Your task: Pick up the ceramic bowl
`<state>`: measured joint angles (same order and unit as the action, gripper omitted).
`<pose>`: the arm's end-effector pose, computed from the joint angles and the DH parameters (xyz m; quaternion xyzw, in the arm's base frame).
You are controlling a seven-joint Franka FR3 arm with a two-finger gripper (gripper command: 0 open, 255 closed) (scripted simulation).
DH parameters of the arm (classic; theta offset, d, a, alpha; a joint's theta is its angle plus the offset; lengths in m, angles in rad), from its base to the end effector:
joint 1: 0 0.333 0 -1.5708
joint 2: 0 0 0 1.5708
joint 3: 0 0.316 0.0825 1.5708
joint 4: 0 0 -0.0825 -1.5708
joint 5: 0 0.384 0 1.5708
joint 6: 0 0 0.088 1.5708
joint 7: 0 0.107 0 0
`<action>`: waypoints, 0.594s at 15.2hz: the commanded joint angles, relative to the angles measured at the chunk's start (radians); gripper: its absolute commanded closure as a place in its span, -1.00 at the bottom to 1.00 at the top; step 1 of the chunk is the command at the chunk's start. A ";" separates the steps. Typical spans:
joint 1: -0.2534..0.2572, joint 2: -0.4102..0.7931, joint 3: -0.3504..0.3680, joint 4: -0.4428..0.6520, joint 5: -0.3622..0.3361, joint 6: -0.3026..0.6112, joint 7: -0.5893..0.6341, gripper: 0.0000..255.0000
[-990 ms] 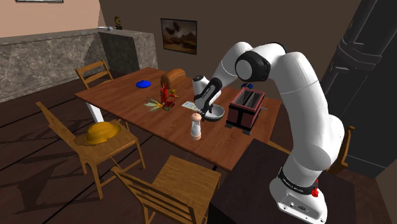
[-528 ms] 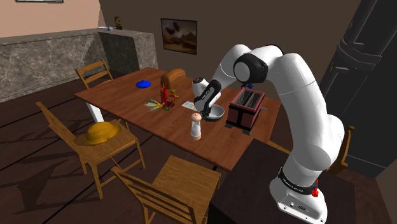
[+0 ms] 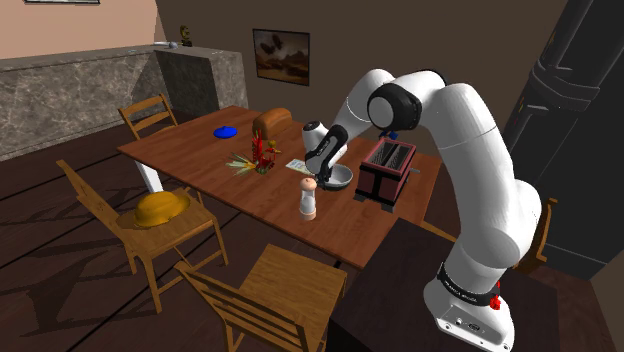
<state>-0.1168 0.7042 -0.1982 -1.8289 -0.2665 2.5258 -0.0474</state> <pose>0.6148 -0.1906 0.1521 0.9901 -0.0011 -0.0277 0.1374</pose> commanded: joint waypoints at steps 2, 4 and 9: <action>0.001 -0.028 0.000 -0.008 0.000 -0.019 -0.006 1.00; 0.002 -0.050 -0.001 -0.013 0.001 -0.036 -0.011 1.00; 0.004 -0.102 -0.001 -0.021 0.002 -0.078 -0.023 1.00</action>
<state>-0.1130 0.6113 -0.1996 -1.8532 -0.2658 2.4591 -0.0670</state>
